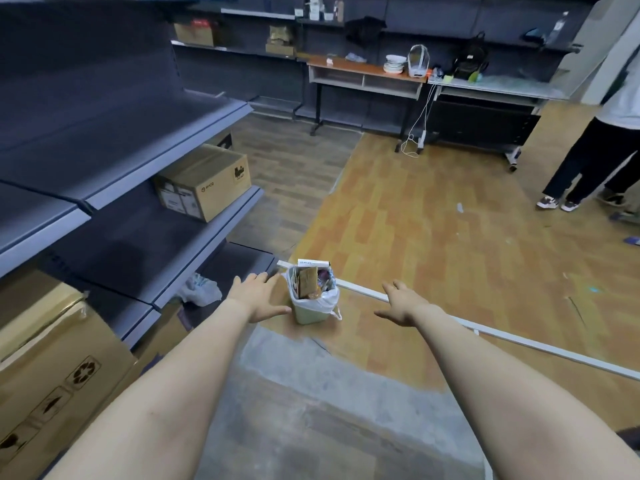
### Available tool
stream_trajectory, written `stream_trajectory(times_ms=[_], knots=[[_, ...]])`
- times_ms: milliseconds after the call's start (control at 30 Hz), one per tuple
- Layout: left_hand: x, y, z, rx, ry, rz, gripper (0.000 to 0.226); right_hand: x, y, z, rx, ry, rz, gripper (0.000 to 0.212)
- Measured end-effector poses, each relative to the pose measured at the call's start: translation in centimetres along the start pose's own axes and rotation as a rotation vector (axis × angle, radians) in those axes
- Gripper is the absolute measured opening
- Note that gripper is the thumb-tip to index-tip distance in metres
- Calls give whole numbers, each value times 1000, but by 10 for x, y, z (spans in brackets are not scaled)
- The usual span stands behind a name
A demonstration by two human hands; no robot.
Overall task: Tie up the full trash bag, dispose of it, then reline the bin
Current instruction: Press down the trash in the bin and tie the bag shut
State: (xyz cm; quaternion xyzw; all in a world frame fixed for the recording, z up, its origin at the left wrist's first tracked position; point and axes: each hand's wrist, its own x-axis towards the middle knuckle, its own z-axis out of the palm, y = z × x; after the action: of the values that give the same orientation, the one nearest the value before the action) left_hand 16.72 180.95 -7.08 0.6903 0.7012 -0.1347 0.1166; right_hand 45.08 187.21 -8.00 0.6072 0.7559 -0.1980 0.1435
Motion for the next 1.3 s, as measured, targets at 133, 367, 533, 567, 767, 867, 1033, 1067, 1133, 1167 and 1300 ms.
stream_trajectory(times_ms=[133, 367, 533, 567, 767, 867, 1033, 1067, 1133, 1167, 1300], knots=[[45, 0, -7, -21, -35, -26, 86, 52, 11, -19, -10, -33, -12, 76], [131, 7, -24, -78, -74, -115, 88, 157, 23, -64, -67, -65, -100, 74], [186, 8, -39, -150, -59, -168, 88, 224, 28, -96, -101, -97, -142, 76], [195, 8, -39, -163, -63, -176, 88, 236, 28, -99, -100, -105, -152, 76], [243, -7, -17, -171, -165, -232, 88, 296, 30, -97, -111, -192, -153, 75], [271, -17, -9, -177, -194, -234, 89, 328, 29, -90, -108, -225, -141, 75], [323, -29, 8, -188, -210, -213, 88, 375, 28, -62, -63, -262, -132, 75], [334, -30, 14, -195, -207, -209, 88, 385, 29, -55, -63, -265, -131, 74], [354, -30, 28, -203, -206, -204, 88, 406, 31, -40, -67, -273, -141, 73], [364, -30, 37, -203, -208, -206, 88, 417, 32, -31, -68, -275, -149, 73], [403, -25, 84, -195, -202, -216, 87, 460, 42, 8, -123, -267, -182, 73]])
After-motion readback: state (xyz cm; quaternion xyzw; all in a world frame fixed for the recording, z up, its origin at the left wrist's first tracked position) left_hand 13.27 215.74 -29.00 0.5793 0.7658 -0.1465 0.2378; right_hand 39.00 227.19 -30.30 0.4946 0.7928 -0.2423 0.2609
